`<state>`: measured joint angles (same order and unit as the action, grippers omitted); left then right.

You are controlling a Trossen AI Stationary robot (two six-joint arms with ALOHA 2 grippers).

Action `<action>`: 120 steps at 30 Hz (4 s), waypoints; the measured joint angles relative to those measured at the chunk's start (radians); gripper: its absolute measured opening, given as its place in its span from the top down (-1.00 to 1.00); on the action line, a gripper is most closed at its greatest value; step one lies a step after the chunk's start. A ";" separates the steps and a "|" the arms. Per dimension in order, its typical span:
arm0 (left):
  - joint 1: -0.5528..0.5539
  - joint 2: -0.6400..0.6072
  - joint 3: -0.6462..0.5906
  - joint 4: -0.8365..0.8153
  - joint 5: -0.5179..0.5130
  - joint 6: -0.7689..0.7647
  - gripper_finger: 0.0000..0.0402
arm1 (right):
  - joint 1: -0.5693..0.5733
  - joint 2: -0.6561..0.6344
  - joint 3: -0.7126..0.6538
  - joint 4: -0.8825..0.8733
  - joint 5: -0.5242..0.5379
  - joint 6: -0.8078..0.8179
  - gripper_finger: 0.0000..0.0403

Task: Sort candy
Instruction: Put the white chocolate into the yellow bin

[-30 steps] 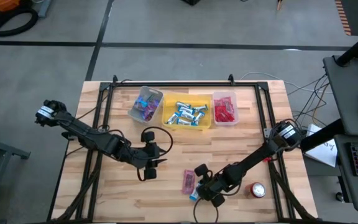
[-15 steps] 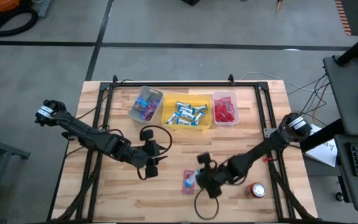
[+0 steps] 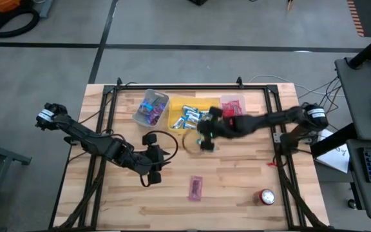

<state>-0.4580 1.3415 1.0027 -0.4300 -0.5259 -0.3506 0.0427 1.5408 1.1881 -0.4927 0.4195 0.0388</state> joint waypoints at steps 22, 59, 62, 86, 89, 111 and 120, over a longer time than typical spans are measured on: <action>-0.020 0.000 -0.020 -0.028 0.001 -0.031 0.33 | 0.002 -0.015 -0.085 -0.015 -0.504 -0.058 0.96; -0.060 0.032 -0.037 -0.004 -0.119 -0.051 0.33 | 0.212 0.121 -0.278 0.308 -0.224 0.259 0.96; -0.061 0.032 -0.037 0.000 -0.119 -0.049 0.33 | 0.234 0.107 -0.241 0.302 -0.234 0.202 0.95; -0.065 0.032 -0.087 0.203 -0.119 -0.055 0.33 | 0.212 0.075 -0.421 0.593 -0.333 -0.114 -0.15; -0.065 0.032 -0.087 0.216 -0.119 -0.055 0.33 | 0.190 0.066 -0.490 0.715 -0.334 -0.129 -0.20; -0.064 0.032 -0.087 0.254 -0.122 -0.025 0.33 | 0.138 0.178 -0.675 1.145 -0.372 -0.063 -0.09; -0.064 0.032 -0.087 0.257 -0.122 -0.011 0.33 | 0.137 0.204 -0.670 1.147 -0.403 -0.037 0.30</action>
<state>-0.5220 1.3735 0.9157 -0.1730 -0.6477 -0.3614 0.1795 1.7451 0.5182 0.6548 0.0165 0.0017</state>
